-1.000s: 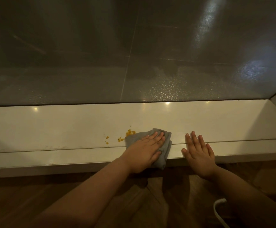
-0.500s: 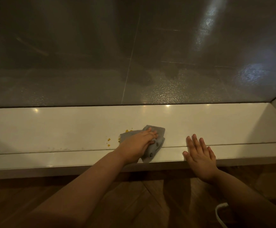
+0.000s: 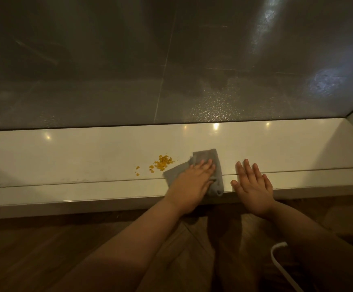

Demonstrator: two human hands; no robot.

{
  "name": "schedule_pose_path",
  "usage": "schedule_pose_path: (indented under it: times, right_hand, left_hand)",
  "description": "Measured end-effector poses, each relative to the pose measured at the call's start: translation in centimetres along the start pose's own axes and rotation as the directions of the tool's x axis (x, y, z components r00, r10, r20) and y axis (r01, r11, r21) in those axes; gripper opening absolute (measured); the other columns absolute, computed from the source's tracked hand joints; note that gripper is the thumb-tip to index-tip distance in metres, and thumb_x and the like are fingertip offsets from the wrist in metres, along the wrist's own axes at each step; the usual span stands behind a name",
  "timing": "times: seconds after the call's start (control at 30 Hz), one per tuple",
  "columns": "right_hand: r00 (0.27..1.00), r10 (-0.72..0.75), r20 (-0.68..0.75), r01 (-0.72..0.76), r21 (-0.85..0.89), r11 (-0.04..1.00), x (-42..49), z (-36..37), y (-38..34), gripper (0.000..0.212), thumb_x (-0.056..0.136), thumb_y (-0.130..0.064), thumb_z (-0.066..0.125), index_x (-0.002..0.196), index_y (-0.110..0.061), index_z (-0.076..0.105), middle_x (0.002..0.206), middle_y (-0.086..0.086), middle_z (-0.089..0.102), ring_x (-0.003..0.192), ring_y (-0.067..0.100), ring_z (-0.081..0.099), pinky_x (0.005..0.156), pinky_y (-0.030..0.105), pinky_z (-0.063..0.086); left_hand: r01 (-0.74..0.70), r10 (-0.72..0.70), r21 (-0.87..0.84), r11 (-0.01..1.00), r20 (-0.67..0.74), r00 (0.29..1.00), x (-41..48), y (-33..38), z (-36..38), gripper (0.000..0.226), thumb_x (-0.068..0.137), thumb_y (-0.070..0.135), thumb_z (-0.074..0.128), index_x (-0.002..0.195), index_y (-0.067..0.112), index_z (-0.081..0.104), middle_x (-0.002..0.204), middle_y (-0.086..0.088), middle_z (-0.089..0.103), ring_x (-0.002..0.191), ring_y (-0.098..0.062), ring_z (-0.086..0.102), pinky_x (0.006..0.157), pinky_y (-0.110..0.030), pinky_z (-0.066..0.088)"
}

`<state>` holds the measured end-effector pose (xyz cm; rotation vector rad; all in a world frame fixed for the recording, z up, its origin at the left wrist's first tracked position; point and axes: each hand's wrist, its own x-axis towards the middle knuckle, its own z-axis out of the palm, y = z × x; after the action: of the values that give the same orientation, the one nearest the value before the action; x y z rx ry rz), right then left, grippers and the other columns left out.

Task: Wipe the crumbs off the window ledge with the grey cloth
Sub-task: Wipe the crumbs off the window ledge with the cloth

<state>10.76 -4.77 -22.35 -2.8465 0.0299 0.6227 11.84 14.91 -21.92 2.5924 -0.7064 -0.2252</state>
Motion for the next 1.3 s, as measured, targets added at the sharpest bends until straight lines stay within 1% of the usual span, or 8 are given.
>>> schedule_pose_path:
  times: [0.2, 0.47, 0.57, 0.8, 0.97, 1.07, 1.23, 1.3]
  right_hand:
    - [1.0, 0.001, 0.009, -0.002, 0.006, 1.0, 0.0, -0.3, -0.1, 0.058, 0.099, -0.046, 0.008, 0.146, -0.027, -0.019, 0.154, -0.003, -0.029, 0.142, 0.016, -0.027, 0.115, 0.04, -0.012]
    - [1.0, -0.005, 0.008, 0.005, -0.003, 1.0, -0.1, -0.2, -0.1, 0.057, 0.099, -0.045, 0.008, 0.145, -0.027, -0.021, 0.152, -0.006, -0.031, 0.142, 0.016, -0.027, 0.115, 0.039, -0.013]
    - [1.0, -0.006, 0.003, 0.006, -0.002, 1.0, -0.1, -0.2, -0.2, 0.06, 0.094, -0.05, 0.002, 0.145, -0.028, -0.021, 0.148, -0.009, -0.034, 0.142, 0.015, -0.026, 0.115, 0.038, -0.013]
    - [1.0, -0.003, 0.003, 0.003, 0.002, 1.0, -0.3, -0.3, -0.3, 0.055, 0.097, -0.048, 0.006, 0.138, -0.03, -0.027, 0.149, -0.007, -0.033, 0.142, 0.016, -0.026, 0.115, 0.039, -0.012]
    - [1.0, -0.013, -0.001, 0.013, 0.009, 1.0, -0.4, -0.4, -0.5, 0.061, 0.08, -0.054, -0.003, 0.131, -0.033, -0.03, 0.139, -0.012, -0.038, 0.136, 0.009, -0.029, 0.115, 0.038, -0.013]
    - [1.0, -0.012, -0.005, 0.012, 0.006, 1.0, -0.4, -0.4, -0.4, 0.063, 0.078, -0.054, -0.003, 0.131, -0.033, -0.03, 0.139, -0.013, -0.037, 0.137, 0.01, -0.028, 0.115, 0.038, -0.012]
    - [1.0, -0.012, -0.01, 0.012, -0.001, 1.0, -0.3, -0.3, -0.5, 0.063, 0.078, -0.054, -0.003, 0.131, -0.032, -0.03, 0.139, -0.014, -0.037, 0.14, 0.012, -0.027, 0.115, 0.038, -0.013]
    - [1.0, -0.013, -0.014, 0.013, -0.002, 1.0, -0.3, -0.3, -0.4, 0.063, 0.078, -0.054, -0.003, 0.131, -0.032, -0.03, 0.139, -0.014, -0.036, 0.14, 0.011, -0.026, 0.115, 0.038, -0.013]
  left_hand:
    - [-0.04, 0.04, -0.005, 0.999, 0.08, 0.996, 0.0, -2.2, -1.2, 0.055, 0.098, 0.015, 0.036, 0.15, 0.019, 0.016, 0.16, 0.004, 0.011, 0.147, -0.01, 0.01, 0.116, -0.02, 0.003]
    - [-0.025, 0.039, -0.127, 0.992, 0.11, 0.993, -0.9, -6.1, -3.8, 0.062, 0.087, -0.008, 0.046, 0.144, 0.014, 0.034, 0.155, 0.0, 0.026, 0.144, -0.009, 0.022, 0.115, -0.012, 0.007]
    - [-0.033, 0.047, -0.126, 0.992, 0.115, 0.992, -1.5, -7.1, -4.2, 0.063, 0.086, -0.01, 0.045, 0.144, 0.013, 0.034, 0.155, 0.001, 0.026, 0.137, 0.0, 0.019, 0.109, -0.003, 0.003]
    - [-0.02, 0.037, -0.19, 0.982, 0.088, 0.995, -1.9, -8.1, -4.4, 0.057, 0.089, -0.008, 0.046, 0.143, 0.011, 0.037, 0.154, -0.001, 0.029, 0.142, -0.009, 0.024, 0.1, 0.009, -0.001]
    - [-0.014, -0.004, -0.327, 0.945, -0.055, 0.998, -2.1, -6.7, -5.5, 0.051, 0.092, -0.005, 0.044, 0.14, 0.013, 0.041, 0.148, 0.008, 0.035, 0.135, -0.002, 0.028, 0.101, 0.009, 0.007]
    - [-0.063, 0.039, -0.289, 0.955, -0.09, 0.995, -3.1, -6.6, -6.7, 0.053, 0.092, -0.004, 0.043, 0.141, 0.017, 0.041, 0.144, 0.014, 0.036, 0.128, 0.004, 0.029, 0.102, 0.006, 0.012]
    - [-0.15, 0.159, -0.203, 0.968, 0.031, 0.987, -6.8, -10.3, -7.4, 0.054, 0.088, 0.004, 0.043, 0.139, 0.019, 0.041, 0.139, 0.016, 0.039, 0.126, 0.004, 0.037, 0.107, -0.007, 0.026]
    - [-0.145, 0.166, -0.19, 0.971, 0.104, 0.981, -8.3, -12.1, -7.3, 0.053, 0.088, 0.002, 0.046, 0.138, 0.019, 0.044, 0.137, 0.011, 0.046, 0.124, 0.007, 0.039, 0.104, -0.005, 0.027]
